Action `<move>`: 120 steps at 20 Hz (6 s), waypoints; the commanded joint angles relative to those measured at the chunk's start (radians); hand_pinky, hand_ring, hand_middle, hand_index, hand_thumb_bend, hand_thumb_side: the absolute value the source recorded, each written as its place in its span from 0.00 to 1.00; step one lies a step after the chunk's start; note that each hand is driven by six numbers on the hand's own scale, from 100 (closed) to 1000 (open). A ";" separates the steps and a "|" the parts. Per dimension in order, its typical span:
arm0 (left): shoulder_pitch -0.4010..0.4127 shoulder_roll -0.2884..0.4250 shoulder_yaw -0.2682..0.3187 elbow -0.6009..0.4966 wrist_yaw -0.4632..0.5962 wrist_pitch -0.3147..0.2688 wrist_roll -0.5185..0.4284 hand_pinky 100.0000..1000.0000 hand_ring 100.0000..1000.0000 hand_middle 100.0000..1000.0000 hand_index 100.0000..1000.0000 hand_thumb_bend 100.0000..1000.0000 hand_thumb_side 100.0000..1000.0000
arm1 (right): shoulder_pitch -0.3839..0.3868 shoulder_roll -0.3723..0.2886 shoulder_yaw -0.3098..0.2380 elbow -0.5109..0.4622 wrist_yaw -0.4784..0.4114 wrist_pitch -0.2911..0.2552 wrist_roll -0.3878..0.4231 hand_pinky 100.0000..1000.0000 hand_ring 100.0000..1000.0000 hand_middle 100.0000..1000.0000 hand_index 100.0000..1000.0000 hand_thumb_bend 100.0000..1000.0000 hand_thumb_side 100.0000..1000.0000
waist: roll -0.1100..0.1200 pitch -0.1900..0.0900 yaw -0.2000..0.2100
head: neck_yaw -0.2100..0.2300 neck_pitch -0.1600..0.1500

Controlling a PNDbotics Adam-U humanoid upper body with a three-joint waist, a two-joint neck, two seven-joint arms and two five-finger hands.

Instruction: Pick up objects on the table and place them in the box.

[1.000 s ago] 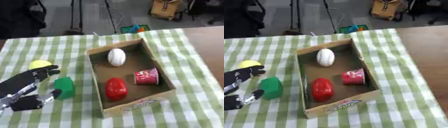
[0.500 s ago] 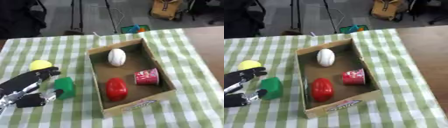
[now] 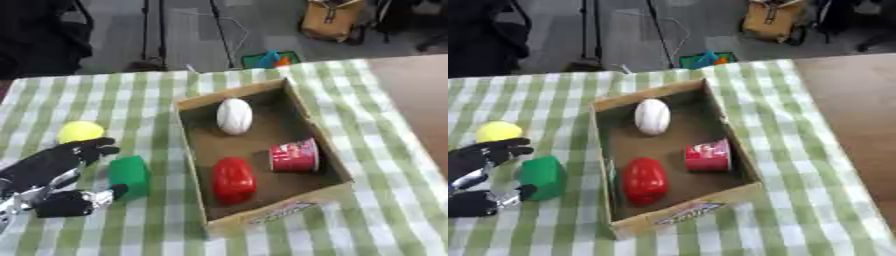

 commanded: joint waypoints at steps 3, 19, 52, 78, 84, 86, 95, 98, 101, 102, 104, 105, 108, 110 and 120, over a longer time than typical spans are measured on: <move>-0.026 0.018 -0.004 0.010 -0.001 -0.009 -0.032 1.00 1.00 1.00 1.00 0.47 1.00 | -0.010 -0.015 0.004 -0.023 -0.008 -0.002 0.005 0.58 0.67 0.54 0.71 0.00 0.59 | -0.001 -0.016 -0.002 | 0.005 -0.012; -0.065 0.018 -0.016 0.067 -0.040 -0.019 -0.062 1.00 1.00 1.00 1.00 0.48 1.00 | -0.006 -0.015 0.005 -0.023 -0.014 -0.002 0.009 0.58 0.67 0.54 0.71 0.00 0.58 | 0.003 -0.012 -0.010 | 0.010 -0.018; -0.070 0.008 -0.006 0.073 -0.061 -0.013 0.064 1.00 1.00 0.83 0.49 0.00 1.00 | 0.000 -0.017 0.000 -0.023 -0.017 0.006 -0.003 0.59 0.67 0.54 0.71 0.00 0.57 | 0.004 -0.005 -0.015 | 0.012 -0.025; -0.081 -0.006 0.018 0.014 -0.096 0.040 0.284 1.00 0.97 0.74 0.40 0.00 0.79 | -0.002 -0.016 0.003 -0.023 -0.016 0.006 0.001 0.59 0.67 0.54 0.72 0.00 0.57 | -0.003 -0.012 -0.012 | 0.005 -0.039; -0.102 0.009 0.024 -0.048 -0.096 0.054 0.264 1.00 0.97 0.74 0.40 0.00 0.76 | 0.002 -0.015 0.003 -0.023 -0.014 0.007 0.002 0.59 0.67 0.54 0.72 0.00 0.56 | 0.000 -0.023 -0.010 | 0.002 -0.038; -0.110 0.012 0.024 -0.066 -0.095 0.059 0.259 1.00 0.97 0.74 0.40 0.00 0.75 | 0.004 -0.015 0.004 -0.023 -0.014 0.008 0.002 0.59 0.67 0.54 0.72 0.00 0.55 | 0.001 -0.027 -0.010 | 0.001 -0.037; -0.189 0.014 0.019 -0.153 -0.055 0.089 0.238 1.00 0.95 0.74 0.40 0.00 0.69 | 0.015 -0.014 0.006 -0.023 -0.012 0.010 0.003 0.59 0.67 0.54 0.72 0.00 0.54 | 0.010 -0.049 -0.011 | -0.005 -0.028; -0.224 0.015 0.012 -0.174 -0.034 0.098 0.230 1.00 0.95 0.74 0.40 0.00 0.67 | 0.020 -0.015 0.008 -0.023 -0.011 0.010 0.004 0.59 0.67 0.54 0.72 0.00 0.54 | 0.013 -0.058 -0.011 | -0.010 -0.022; -0.270 0.012 0.001 -0.185 -0.014 0.101 0.218 1.00 0.95 0.74 0.40 0.00 0.67 | 0.024 -0.015 0.010 -0.023 -0.010 0.011 0.006 0.59 0.67 0.54 0.72 0.00 0.53 | 0.018 -0.066 -0.011 | -0.012 -0.017; -0.281 0.011 -0.003 -0.186 -0.009 0.102 0.213 1.00 0.95 0.74 0.40 0.00 0.67 | 0.025 -0.015 0.011 -0.023 -0.010 0.011 0.007 0.59 0.67 0.54 0.72 0.00 0.53 | 0.019 -0.068 -0.011 | -0.012 -0.016; -0.311 0.006 -0.013 -0.187 0.004 0.100 0.204 1.00 0.95 0.74 0.40 0.00 0.66 | 0.027 -0.014 0.012 -0.023 -0.011 0.011 0.007 0.59 0.67 0.54 0.72 0.00 0.53 | 0.021 -0.073 -0.014 | -0.012 -0.013; -0.326 0.002 -0.019 -0.185 0.010 0.099 0.198 1.00 0.95 0.74 0.40 0.00 0.66 | 0.028 -0.014 0.013 -0.023 -0.011 0.011 0.008 0.59 0.67 0.54 0.72 0.00 0.53 | 0.022 -0.076 -0.015 | -0.012 -0.012; -0.361 -0.009 -0.035 -0.173 0.028 0.094 0.181 1.00 0.95 0.74 0.40 0.00 0.67 | 0.030 -0.013 0.015 -0.023 -0.011 0.011 0.009 0.59 0.67 0.54 0.72 0.00 0.52 | 0.026 -0.081 -0.019 | -0.011 -0.008; -0.391 -0.025 -0.049 -0.160 0.038 0.088 0.170 1.00 0.95 0.74 0.40 0.00 0.67 | 0.032 -0.012 0.017 -0.023 -0.012 0.011 0.011 0.59 0.67 0.54 0.72 0.00 0.52 | 0.030 -0.085 -0.025 | -0.010 -0.007; -0.456 -0.112 -0.106 -0.062 0.041 0.063 0.173 1.00 0.94 0.75 0.41 0.00 0.69 | 0.032 -0.009 0.023 -0.023 -0.017 0.010 0.016 0.59 0.68 0.54 0.72 0.00 0.51 | 0.038 -0.086 -0.038 | -0.005 -0.014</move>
